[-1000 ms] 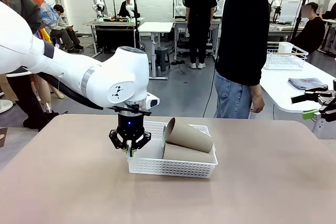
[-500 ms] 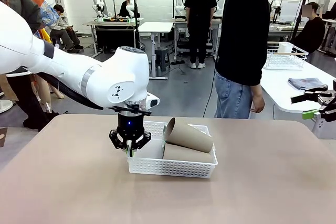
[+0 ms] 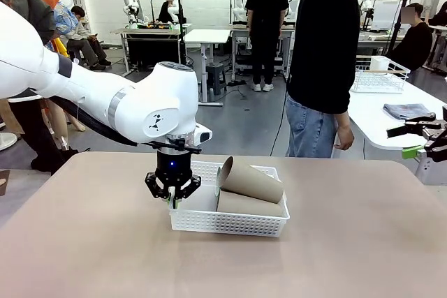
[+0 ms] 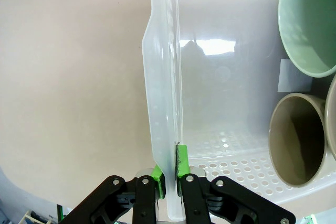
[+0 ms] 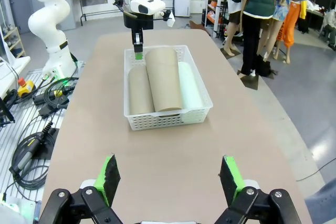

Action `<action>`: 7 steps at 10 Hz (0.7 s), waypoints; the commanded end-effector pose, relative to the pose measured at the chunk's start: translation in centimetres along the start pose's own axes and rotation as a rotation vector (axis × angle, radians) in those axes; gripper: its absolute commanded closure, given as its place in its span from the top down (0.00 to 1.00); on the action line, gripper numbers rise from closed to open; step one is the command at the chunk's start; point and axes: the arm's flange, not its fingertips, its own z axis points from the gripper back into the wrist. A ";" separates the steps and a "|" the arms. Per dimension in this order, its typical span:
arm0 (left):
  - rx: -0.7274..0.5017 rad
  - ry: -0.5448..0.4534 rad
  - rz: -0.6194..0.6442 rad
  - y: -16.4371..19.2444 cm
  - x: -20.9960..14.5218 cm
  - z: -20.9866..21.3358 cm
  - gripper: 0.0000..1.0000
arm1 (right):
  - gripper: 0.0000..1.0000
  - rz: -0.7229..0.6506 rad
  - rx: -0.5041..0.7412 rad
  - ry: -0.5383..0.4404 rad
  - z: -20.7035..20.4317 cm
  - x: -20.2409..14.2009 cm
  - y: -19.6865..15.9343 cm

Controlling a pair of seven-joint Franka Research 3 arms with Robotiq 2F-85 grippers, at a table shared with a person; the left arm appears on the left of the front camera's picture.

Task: Clean and organize the cups into the basket.
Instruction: Move the Organizing basket back to the left side of the table.

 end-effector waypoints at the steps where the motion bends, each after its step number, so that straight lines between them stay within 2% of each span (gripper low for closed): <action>1: 0.040 0.006 -0.033 1.7 0.7 0.7 0.06 | 1.00 -0.238 0.063 -0.020 0.5 -0.2 -0.6; 2: 0.129 -0.071 -0.047 3.9 2.0 1.1 0.06 | 1.00 -0.347 0.052 -0.018 0.9 -0.7 -1.3; 3: 0.123 -0.067 -0.047 6.1 3.2 1.1 0.06 | 1.00 -0.454 0.039 -0.025 1.6 -1.0 -1.8; 5: 0.155 -0.046 -0.014 9.2 5.0 0.2 0.06 | 1.00 -0.692 0.059 0.068 3.4 -1.3 -2.1; 6: 0.151 -0.036 -0.005 10.5 5.6 0.1 0.06 | 1.00 -0.765 0.052 0.121 4.3 -1.4 -2.2; 7: 0.120 -0.032 -0.019 12.2 6.1 0.6 0.06 | 1.00 -0.858 -0.017 0.173 6.0 -1.5 -2.5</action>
